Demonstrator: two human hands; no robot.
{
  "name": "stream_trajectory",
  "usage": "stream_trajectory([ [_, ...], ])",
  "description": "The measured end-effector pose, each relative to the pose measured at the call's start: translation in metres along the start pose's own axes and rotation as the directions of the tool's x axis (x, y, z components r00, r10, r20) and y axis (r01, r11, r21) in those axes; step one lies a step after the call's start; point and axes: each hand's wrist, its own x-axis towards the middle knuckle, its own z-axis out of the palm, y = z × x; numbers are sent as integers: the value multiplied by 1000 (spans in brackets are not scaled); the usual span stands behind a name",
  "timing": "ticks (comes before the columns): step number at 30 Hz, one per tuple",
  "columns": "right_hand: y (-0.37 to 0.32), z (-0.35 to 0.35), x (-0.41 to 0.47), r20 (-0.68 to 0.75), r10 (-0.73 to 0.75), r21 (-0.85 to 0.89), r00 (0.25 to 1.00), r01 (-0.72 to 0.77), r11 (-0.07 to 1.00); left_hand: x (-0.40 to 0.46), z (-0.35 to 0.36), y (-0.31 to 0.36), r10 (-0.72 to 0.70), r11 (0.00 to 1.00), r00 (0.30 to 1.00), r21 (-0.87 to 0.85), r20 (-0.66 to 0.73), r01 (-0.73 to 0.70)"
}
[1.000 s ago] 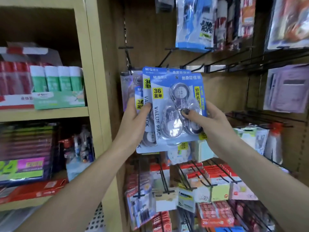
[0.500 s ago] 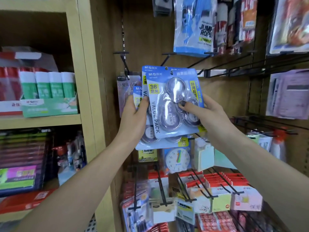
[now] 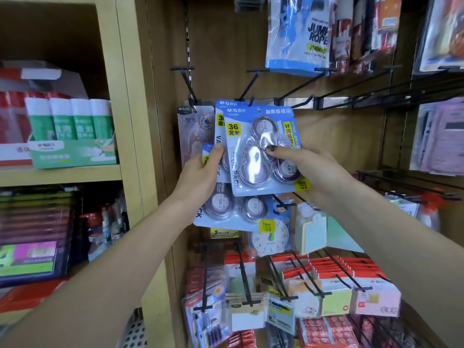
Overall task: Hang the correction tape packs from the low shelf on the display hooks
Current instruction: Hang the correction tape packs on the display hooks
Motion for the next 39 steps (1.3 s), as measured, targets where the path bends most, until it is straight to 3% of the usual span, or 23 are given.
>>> stream_trajectory([
  [3,-3,-2,7,-47,-9,-36,999,8,999,-7,-7,-2,-78,989,996,131,47,71],
  [13,16,-10,50,-73,-16,-116,997,7,993,-20,-49,0,-144,926,981,368,133,86],
  [18,29,-4,51,-98,-92,-189,991,72,979,-28,-53,6,59,967,998,247,38,-67],
  [22,34,-1,39,-168,-216,-256,962,169,952,-24,-47,9,229,958,972,188,-46,-216],
  [25,34,-7,27,-224,-268,-294,937,197,935,-20,-41,12,297,949,952,134,-80,-285],
  [29,28,-21,6,-191,-318,-318,929,248,915,-16,-32,17,357,934,927,61,-115,-352],
  [33,23,-42,-11,-268,-361,-270,893,290,918,-13,-23,21,414,909,897,32,-157,-415],
  [36,17,-56,-17,-325,-332,-104,886,315,943,-8,-19,22,428,900,882,4,-199,-436],
  [39,9,-61,-22,-293,-261,79,920,296,952,-4,-14,23,437,894,872,0,-220,-448],
])
